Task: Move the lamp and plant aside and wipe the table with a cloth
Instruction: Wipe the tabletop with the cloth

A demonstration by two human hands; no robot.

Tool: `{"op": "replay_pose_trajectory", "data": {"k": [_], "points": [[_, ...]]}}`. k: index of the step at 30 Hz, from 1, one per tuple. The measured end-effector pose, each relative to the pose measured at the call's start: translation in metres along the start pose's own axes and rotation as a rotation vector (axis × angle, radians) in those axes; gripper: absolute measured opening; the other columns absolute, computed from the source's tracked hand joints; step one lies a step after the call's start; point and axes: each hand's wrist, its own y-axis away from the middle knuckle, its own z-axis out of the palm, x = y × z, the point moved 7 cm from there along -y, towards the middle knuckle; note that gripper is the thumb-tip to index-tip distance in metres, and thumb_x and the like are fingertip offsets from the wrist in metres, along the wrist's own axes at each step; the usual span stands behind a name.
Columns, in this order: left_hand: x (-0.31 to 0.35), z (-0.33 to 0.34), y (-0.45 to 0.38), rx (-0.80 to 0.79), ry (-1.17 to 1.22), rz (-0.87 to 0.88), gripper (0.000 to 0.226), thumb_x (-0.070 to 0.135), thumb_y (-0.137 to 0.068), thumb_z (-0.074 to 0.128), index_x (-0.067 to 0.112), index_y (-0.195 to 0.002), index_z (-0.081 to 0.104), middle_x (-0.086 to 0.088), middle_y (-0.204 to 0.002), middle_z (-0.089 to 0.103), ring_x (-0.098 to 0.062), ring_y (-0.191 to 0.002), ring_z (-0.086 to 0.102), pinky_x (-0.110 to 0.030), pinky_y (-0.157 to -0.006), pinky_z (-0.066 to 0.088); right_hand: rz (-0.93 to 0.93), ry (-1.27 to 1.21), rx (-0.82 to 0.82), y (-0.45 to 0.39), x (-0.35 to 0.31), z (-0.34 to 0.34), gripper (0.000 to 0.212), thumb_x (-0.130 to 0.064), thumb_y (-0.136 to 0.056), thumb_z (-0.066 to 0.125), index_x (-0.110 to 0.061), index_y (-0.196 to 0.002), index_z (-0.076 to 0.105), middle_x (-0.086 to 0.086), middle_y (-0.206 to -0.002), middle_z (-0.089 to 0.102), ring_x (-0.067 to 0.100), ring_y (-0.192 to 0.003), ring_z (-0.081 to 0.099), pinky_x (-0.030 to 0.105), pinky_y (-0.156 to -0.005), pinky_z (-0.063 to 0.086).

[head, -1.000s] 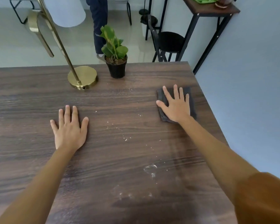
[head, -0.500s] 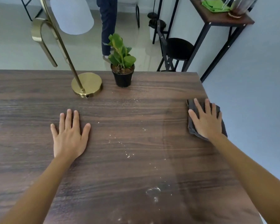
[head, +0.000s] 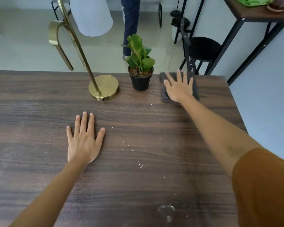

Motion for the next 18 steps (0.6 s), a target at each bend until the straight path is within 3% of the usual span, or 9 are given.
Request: {"op": "replay_pose_trajectory", "data": {"k": [6,10,15,18], "points": [[0.001,-0.003,0.001,-0.015,0.01,0.007,0.074,0.061,-0.092,0.01,0.021,-0.154,0.001,-0.001,-0.163,-0.003,-0.02,-0.149,-0.009,-0.052,-0.119,-0.001,-0.255,0.03,-0.04,0.152,-0.015,0.029,0.055,-0.056,-0.098,0.006,-0.047,-0.151,0.001,0.001,-0.165,-0.002,0.028,-0.151,-0.004,0.055,-0.119,0.001],[0.0,-0.001,0.0,-0.025,0.001,0.009,0.074,0.061,-0.092,0.008,0.022,-0.154,-0.001,0.0,-0.163,-0.005,-0.02,-0.149,-0.01,-0.052,-0.119,-0.002,-0.247,0.082,-0.047,0.253,0.059,0.033,0.055,-0.063,-0.094,-0.002,-0.054,-0.148,-0.005,-0.011,-0.162,-0.011,0.019,-0.15,-0.013,0.047,-0.12,-0.003],[-0.001,-0.001,0.0,-0.012,0.019,0.014,0.073,0.06,-0.093,0.011,0.02,-0.154,0.001,-0.001,-0.163,-0.003,-0.021,-0.149,-0.009,-0.052,-0.118,-0.001,-0.006,0.08,0.043,0.173,0.128,0.005,0.057,-0.064,-0.094,0.005,-0.052,-0.15,0.001,-0.001,-0.165,0.004,0.028,-0.151,0.003,0.054,-0.119,0.006],[-0.001,0.001,0.001,-0.004,0.004,0.01,0.073,0.06,-0.093,0.01,0.021,-0.154,0.001,0.0,-0.163,-0.003,-0.021,-0.149,-0.01,-0.052,-0.118,-0.002,0.21,-0.012,0.111,0.088,0.141,-0.015,0.057,-0.061,-0.097,0.01,-0.046,-0.152,0.006,0.006,-0.165,0.003,0.035,-0.15,-0.001,0.06,-0.118,0.0]]}}
